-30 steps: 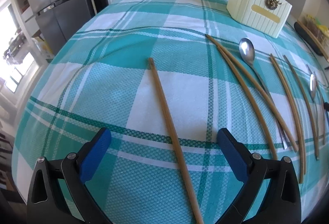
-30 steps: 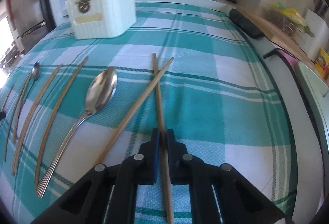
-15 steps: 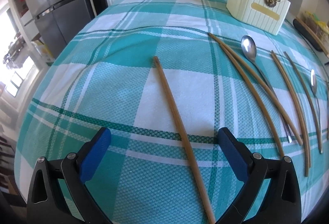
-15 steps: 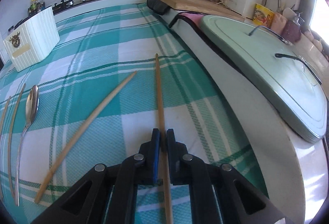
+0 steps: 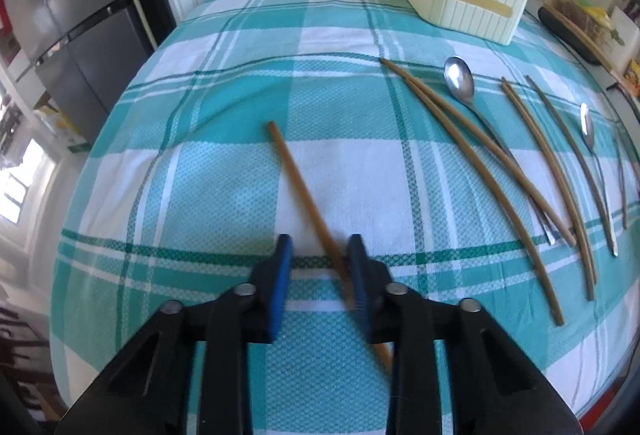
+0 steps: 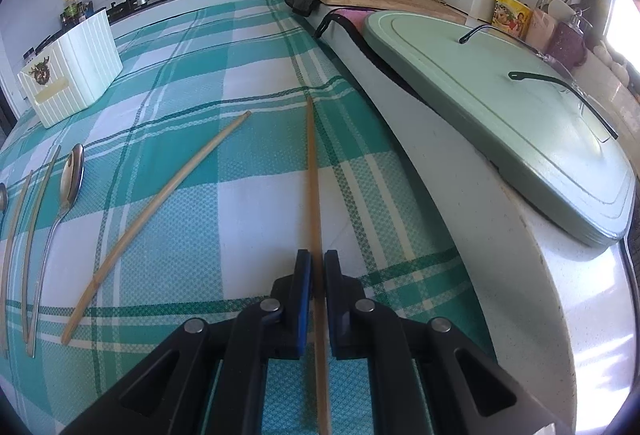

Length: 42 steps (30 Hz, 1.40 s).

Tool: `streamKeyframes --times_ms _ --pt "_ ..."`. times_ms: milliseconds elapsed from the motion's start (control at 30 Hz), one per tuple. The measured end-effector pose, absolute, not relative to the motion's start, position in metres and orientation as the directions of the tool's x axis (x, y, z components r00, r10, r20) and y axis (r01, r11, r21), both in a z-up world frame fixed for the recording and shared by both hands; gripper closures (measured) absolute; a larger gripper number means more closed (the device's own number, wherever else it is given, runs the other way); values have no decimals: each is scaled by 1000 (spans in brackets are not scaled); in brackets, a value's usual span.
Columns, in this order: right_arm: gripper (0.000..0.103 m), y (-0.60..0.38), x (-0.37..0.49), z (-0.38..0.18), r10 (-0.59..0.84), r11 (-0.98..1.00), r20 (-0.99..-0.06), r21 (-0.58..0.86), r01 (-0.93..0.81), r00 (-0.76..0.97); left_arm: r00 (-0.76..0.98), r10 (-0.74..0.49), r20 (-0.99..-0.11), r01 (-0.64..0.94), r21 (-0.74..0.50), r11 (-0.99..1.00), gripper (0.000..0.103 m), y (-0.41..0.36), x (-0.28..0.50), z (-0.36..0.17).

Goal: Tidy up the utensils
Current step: 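Close the left tool on another chopstick while the right tool lifts its chopstick upright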

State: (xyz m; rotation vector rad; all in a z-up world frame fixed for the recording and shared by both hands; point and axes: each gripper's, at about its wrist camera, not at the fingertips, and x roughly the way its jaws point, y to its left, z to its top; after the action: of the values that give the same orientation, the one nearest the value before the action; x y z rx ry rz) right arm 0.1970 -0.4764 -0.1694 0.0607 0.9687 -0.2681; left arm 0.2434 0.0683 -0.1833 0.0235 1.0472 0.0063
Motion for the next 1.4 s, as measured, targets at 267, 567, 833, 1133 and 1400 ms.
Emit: streamKeyframes --times_ms 267,567,833,1133,1400 --pt "96 -487 200 -168 -128 978 -850 -22 209 510 525 -62 -849 56 -39 998 96 70 286 -184" --pt "65 -488 237 -164 28 995 -913 63 74 406 456 -193 -869 34 -200 979 33 96 295 -180" --pt "63 -477 272 -165 9 1000 -934 13 9 357 403 -145 -904 75 -126 989 34 87 318 -185" --pt "80 -485 329 -165 12 999 -939 22 24 344 421 -76 -904 92 -41 995 95 79 349 -184" --pt "97 -484 336 -142 37 996 -896 69 56 442 534 -152 -832 61 -142 988 101 94 342 -144"
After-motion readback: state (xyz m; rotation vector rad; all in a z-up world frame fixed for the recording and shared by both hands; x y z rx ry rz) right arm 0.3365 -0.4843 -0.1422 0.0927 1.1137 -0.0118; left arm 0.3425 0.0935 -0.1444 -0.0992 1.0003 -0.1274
